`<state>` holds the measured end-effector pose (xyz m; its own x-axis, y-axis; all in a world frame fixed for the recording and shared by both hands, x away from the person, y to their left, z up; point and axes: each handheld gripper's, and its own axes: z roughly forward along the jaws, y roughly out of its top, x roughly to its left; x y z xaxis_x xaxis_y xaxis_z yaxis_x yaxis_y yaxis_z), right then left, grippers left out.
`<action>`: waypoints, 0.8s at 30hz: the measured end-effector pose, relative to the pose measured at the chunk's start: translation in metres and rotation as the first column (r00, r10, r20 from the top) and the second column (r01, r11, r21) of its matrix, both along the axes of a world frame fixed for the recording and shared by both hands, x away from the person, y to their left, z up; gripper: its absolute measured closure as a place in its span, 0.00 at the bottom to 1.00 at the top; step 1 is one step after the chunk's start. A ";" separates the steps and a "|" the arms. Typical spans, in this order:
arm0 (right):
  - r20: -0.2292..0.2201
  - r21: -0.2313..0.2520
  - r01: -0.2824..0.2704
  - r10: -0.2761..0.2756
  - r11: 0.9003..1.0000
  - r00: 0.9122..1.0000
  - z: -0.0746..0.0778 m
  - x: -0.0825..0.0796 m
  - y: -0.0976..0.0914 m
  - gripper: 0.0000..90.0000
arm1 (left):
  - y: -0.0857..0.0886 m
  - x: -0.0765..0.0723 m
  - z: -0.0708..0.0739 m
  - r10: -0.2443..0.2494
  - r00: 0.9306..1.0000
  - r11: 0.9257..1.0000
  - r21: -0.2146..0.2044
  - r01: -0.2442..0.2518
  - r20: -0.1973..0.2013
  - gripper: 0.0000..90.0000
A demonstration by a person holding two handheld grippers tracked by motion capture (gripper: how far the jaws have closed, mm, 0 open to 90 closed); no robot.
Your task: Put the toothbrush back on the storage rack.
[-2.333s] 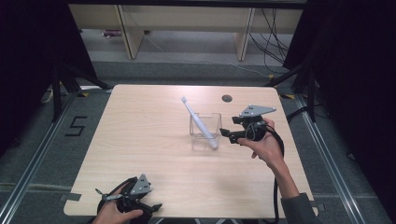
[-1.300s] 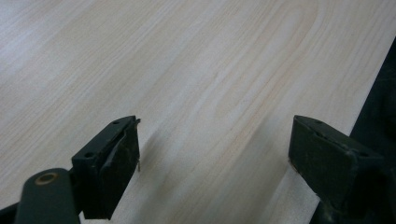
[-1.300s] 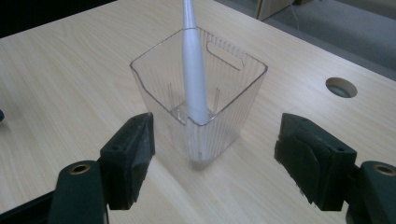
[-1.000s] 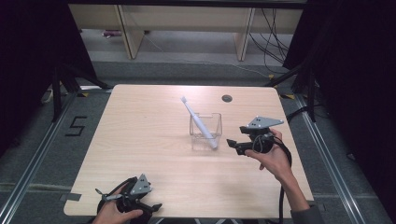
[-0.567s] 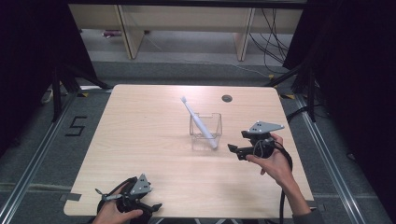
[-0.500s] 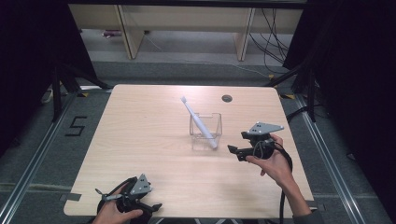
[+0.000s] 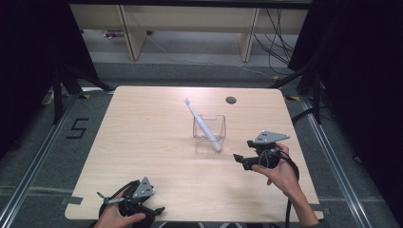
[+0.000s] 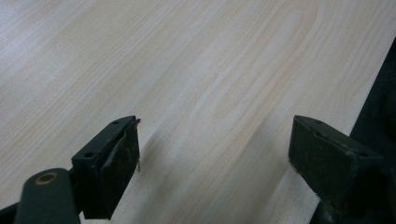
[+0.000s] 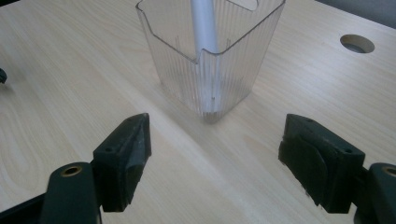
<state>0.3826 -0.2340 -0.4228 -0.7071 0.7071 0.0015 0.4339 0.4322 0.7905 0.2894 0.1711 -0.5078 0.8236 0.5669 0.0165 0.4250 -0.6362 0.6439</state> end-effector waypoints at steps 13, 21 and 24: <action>-0.013 0.012 0.005 -0.005 1.000 1.000 -0.007 -0.010 -0.001 0.28 | 0.000 0.000 0.000 -0.004 1.000 1.000 0.002 0.004 0.003 0.18; -0.016 0.010 0.002 -0.002 1.000 1.000 -0.014 -0.015 -0.007 0.27 | 0.000 0.001 0.000 -0.002 1.000 1.000 0.001 0.002 0.003 0.18; -0.010 0.005 -0.006 0.006 1.000 1.000 -0.016 -0.016 -0.010 0.27 | 0.000 0.001 0.000 -0.002 1.000 1.000 0.002 0.002 0.002 0.18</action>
